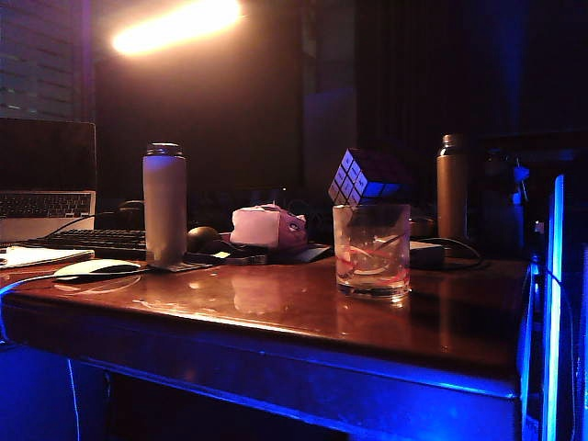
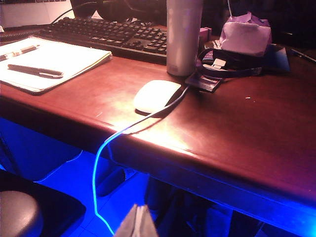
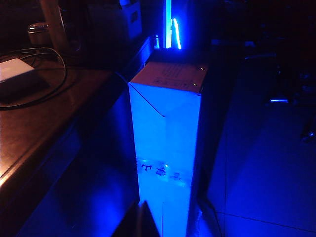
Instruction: Stack the Rubik's Cube on top of the glass cup.
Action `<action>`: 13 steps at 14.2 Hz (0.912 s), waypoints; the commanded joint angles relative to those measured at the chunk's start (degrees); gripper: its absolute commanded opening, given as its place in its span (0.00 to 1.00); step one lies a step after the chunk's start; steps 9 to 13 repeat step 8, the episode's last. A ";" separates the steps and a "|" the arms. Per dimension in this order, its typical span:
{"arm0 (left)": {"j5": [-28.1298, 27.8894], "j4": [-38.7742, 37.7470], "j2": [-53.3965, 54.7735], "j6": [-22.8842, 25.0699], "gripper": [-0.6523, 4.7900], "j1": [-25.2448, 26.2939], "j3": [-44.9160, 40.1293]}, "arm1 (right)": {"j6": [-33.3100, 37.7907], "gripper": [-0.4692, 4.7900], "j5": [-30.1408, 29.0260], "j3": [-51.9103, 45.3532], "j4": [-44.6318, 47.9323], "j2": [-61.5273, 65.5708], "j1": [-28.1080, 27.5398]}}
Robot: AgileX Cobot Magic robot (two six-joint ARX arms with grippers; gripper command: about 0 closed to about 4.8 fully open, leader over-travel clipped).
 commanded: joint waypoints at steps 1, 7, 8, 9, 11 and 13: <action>-0.02 0.35 -0.15 -0.15 0.13 0.07 -0.09 | 0.17 0.09 -0.04 -0.20 0.39 -0.07 0.13; -0.02 0.35 -0.15 -0.15 0.13 0.07 -0.09 | 0.17 0.09 -0.07 -0.20 0.39 -0.07 2.75; -0.02 0.35 -0.15 -0.15 0.13 0.07 -0.09 | 0.17 0.09 -0.09 -0.20 0.39 -0.07 2.75; -0.02 0.35 -0.15 -0.15 0.13 0.07 -0.09 | 0.17 0.09 -0.09 -0.20 0.39 -0.07 2.75; -0.02 0.35 -0.15 -0.15 0.13 0.07 -0.09 | 0.17 0.09 -0.09 -0.20 0.39 -0.07 2.75; -0.02 0.35 -0.15 -0.15 0.13 0.07 -0.09 | 0.17 0.09 -0.09 -0.20 0.39 -0.07 2.75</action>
